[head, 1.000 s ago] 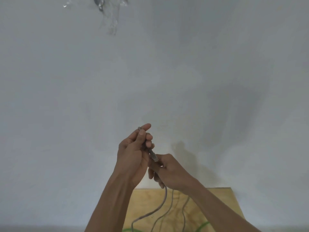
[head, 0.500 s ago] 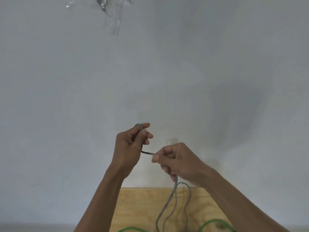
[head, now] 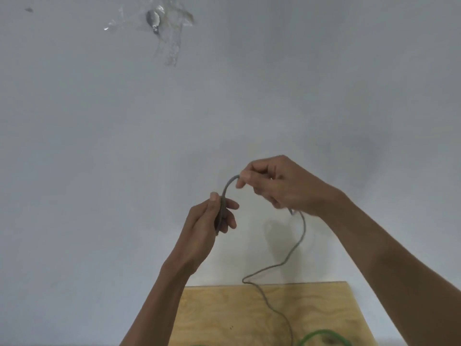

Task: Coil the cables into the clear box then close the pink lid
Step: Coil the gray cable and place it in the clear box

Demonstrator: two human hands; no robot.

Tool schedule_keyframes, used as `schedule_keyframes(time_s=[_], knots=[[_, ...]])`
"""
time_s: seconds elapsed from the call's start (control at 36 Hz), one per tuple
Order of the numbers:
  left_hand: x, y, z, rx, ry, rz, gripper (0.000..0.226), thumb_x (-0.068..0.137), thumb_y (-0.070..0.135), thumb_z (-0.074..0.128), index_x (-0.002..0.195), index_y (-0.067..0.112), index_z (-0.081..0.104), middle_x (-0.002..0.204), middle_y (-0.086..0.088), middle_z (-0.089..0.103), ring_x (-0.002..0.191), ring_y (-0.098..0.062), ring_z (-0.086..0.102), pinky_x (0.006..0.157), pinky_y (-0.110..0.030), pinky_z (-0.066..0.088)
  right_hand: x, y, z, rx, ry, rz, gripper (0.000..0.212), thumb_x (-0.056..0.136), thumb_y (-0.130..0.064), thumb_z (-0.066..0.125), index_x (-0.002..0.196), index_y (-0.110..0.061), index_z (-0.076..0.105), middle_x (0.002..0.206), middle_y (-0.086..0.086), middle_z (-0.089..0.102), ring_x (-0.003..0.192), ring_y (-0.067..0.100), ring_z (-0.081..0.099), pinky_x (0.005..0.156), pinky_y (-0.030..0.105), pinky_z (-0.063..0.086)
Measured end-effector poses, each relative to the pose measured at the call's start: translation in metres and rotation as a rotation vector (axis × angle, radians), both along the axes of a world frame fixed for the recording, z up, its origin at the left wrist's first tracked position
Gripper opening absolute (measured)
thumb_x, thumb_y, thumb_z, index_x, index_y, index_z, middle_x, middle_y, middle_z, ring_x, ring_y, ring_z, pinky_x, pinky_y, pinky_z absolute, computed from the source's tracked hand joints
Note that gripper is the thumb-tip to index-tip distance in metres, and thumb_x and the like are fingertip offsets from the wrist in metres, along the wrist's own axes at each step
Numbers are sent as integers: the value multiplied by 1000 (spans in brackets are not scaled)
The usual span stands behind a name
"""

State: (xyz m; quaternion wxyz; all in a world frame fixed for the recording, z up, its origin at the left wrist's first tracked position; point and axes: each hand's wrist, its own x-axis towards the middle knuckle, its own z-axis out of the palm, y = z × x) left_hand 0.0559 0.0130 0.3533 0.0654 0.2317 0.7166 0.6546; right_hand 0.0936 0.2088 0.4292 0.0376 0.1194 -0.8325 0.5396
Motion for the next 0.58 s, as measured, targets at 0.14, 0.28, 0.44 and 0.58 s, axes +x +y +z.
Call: schedule_keyframes(time_s=[0.14,0.28,0.44,0.58], knots=[[19,18,8,208,-146,-96,45,105,34,38,92,6,71,69,-11,60,67,-23,49,63,-36,35,-32,-1,-11,102,214,-136,28,99,-40,56,91,-20,74,85,26,61,67,18,45,69,29,45],[32,29,23,398,-242,-147,43,107,21,33,99,-1,69,67,-10,55,63,-19,49,67,-32,43,-36,-4,-44,-84,204,-252,26,97,-37,62,89,-15,72,72,15,59,65,19,46,67,29,42],[27,32,38,508,-288,-192,34,105,13,38,99,-3,67,71,-10,52,65,-18,50,72,-31,46,-13,-33,-82,-362,73,-121,40,93,-11,49,60,-26,65,51,-11,53,46,6,43,51,17,35],[11,29,44,531,-307,-187,22,99,15,47,96,1,64,73,-7,53,65,-17,51,70,-29,47,5,-44,-95,-207,-3,-138,48,105,-20,42,61,-32,56,56,-5,52,44,8,42,47,22,37]])
